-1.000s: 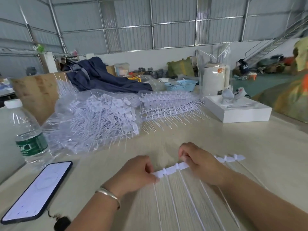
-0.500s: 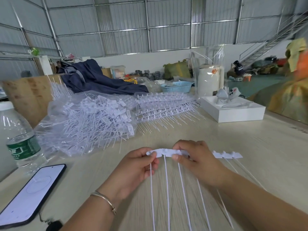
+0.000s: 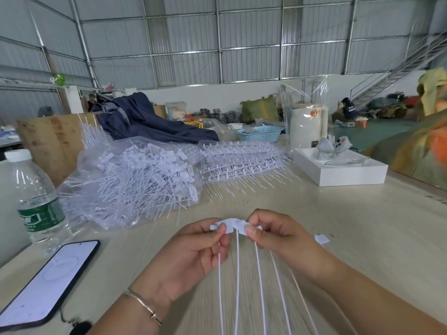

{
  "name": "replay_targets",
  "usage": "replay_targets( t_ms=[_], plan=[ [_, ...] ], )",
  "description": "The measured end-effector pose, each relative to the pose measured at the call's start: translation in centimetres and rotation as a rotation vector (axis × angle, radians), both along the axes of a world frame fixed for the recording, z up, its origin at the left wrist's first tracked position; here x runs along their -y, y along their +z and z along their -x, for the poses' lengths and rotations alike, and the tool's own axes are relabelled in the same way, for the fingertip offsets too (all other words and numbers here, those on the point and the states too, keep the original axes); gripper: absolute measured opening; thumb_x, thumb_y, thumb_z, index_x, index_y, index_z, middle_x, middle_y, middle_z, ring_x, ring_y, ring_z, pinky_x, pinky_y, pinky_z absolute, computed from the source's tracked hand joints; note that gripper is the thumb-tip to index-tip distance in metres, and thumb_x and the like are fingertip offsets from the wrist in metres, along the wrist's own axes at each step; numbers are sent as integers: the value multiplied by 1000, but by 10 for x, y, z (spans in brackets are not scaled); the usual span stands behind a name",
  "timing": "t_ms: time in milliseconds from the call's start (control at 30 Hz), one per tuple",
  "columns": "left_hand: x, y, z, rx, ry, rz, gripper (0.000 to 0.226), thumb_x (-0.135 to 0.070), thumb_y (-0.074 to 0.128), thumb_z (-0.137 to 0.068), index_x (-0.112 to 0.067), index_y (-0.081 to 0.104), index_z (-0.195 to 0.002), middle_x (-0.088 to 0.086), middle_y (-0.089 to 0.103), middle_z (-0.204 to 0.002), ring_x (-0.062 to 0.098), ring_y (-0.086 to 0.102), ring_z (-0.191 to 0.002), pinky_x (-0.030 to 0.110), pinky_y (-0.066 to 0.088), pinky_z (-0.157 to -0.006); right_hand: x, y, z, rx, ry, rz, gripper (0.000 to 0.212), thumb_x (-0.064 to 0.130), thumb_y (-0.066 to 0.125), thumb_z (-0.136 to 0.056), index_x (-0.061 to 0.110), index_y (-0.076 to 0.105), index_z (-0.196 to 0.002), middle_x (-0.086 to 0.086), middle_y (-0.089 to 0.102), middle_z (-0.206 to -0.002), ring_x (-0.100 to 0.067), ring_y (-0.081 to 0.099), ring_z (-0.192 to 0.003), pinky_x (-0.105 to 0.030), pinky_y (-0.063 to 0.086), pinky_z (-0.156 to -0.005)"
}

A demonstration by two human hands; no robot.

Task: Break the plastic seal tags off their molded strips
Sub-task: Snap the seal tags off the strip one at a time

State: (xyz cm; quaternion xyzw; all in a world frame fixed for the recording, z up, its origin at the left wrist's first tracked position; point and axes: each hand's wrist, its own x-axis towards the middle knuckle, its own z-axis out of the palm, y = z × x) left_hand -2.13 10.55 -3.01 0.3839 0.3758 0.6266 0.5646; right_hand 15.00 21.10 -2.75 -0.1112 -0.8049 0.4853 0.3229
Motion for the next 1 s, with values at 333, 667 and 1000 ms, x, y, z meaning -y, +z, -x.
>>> replay_targets(
  t_ms=[333,667,1000],
  plan=[
    [-5,-4,-17,39,-48,125,11,-14,65,-82,-9,74,-85,2,58,-60,9,55,-44,18,46,-45,3,-5,7,20,28,58,24,21,55,-92,-2,60,-86,-13,44,-70,-21,37,-67,-28,33,-65],
    [-3,-2,-6,-708,506,-132,17,-10,60,-94,-9,55,-77,7,59,-54,17,47,-36,20,36,-42,-6,-10,4,-44,-309,-130,23,19,71,-86,12,59,-68,9,36,-50,-5,29,-46,-17,24,-45],
    [3,1,-9,-640,491,-94,17,-23,65,-89,-15,70,-75,0,48,-47,11,30,-36,15,24,-36,-8,-10,0,-26,-227,-230,6,28,66,-90,28,69,-85,-20,58,-73,-34,47,-61,-40,36,-56]
  ],
)
